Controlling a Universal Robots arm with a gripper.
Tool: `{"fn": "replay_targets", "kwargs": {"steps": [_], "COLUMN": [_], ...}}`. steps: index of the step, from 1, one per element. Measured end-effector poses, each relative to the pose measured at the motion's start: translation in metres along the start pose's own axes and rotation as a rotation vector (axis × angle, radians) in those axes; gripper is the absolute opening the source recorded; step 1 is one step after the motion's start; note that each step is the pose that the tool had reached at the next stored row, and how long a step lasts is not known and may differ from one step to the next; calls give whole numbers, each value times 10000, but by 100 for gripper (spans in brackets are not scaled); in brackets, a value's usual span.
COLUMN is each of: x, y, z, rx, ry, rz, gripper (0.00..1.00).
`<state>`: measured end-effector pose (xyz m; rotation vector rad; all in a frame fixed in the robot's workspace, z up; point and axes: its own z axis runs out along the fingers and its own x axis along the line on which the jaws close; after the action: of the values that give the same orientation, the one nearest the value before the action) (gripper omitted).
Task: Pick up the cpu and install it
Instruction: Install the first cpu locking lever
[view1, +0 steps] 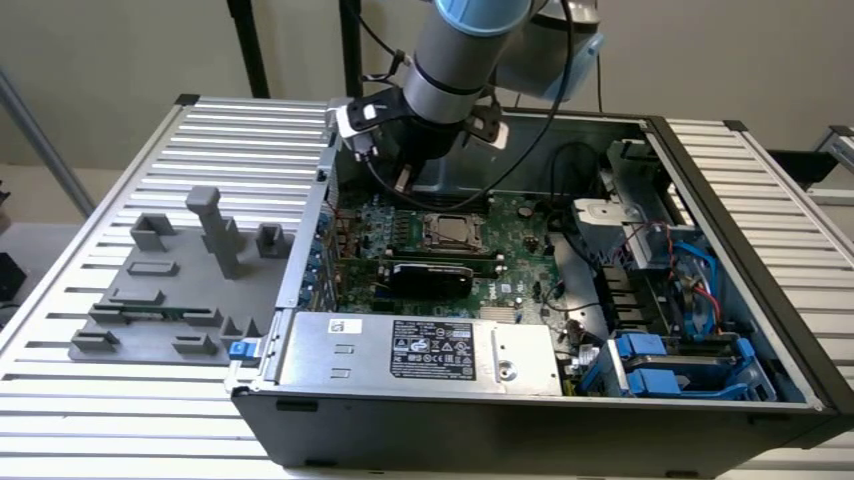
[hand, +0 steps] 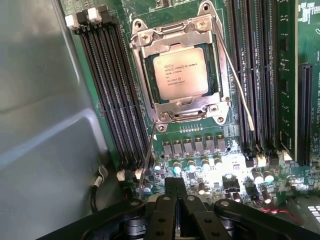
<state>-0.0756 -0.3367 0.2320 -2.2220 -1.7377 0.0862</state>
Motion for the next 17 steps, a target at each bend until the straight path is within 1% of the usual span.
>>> {"fn": "replay_targets", "kwargs": {"steps": [3, 5, 8, 10, 11, 12, 13, 17], "x": [0, 0, 3, 3, 2, 0, -1, -13], "y": [-1, -5, -15, -21, -24, -27, -30, -72], "z": [1, -5, -33, -54, -63, -68, -69, -59], "rx": [-58, -76, -67, -47, -35, -28, -23, -20], "ry": [128, 232, 411, 514, 553, 577, 588, 617], "rz": [385, 583, 805, 926, 979, 1023, 1055, 1171], "gripper": [11, 11, 11, 11, 11, 11, 11, 11]}}
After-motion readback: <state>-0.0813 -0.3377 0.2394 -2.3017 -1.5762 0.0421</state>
